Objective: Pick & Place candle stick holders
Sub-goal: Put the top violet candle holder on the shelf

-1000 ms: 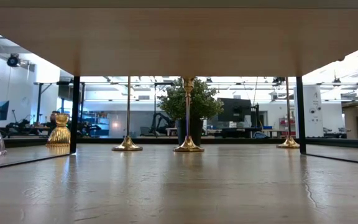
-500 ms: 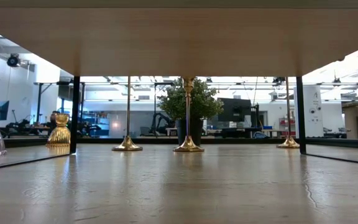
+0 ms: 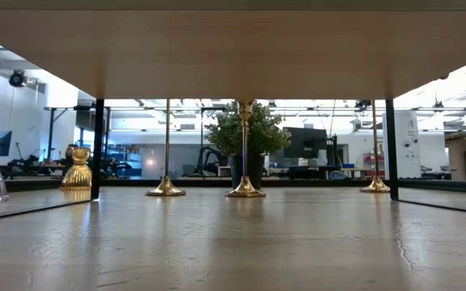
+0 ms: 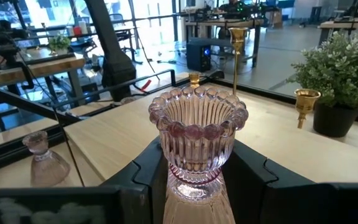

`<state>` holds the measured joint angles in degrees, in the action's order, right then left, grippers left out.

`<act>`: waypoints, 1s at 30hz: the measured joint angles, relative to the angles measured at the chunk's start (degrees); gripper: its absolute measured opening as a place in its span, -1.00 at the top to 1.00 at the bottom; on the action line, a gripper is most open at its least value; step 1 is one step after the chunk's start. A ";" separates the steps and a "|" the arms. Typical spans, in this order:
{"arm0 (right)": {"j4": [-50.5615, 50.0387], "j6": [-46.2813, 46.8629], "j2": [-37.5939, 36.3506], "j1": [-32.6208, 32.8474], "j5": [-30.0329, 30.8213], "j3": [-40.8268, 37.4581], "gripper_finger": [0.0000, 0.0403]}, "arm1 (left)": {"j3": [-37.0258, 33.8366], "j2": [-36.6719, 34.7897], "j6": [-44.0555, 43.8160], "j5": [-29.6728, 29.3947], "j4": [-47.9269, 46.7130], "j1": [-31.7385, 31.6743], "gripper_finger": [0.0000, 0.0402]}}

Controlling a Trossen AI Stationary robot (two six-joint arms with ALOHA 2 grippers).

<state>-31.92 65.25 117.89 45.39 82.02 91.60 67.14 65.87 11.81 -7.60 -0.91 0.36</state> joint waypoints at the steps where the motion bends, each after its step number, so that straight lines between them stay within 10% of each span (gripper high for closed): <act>1: 0.02 -0.56 0.00 0.02 0.00 0.05 0.43 | -0.01 0.00 0.00 0.00 0.00 0.00 0.14; 30: 4.50 -2.46 0.22 -4.30 -4.34 0.24 0.32 | 0.01 0.04 -0.04 0.00 -1.44 0.00 0.14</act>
<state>-27.42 62.79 118.10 41.10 77.68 91.83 67.15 65.91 11.77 -7.60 -2.35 0.36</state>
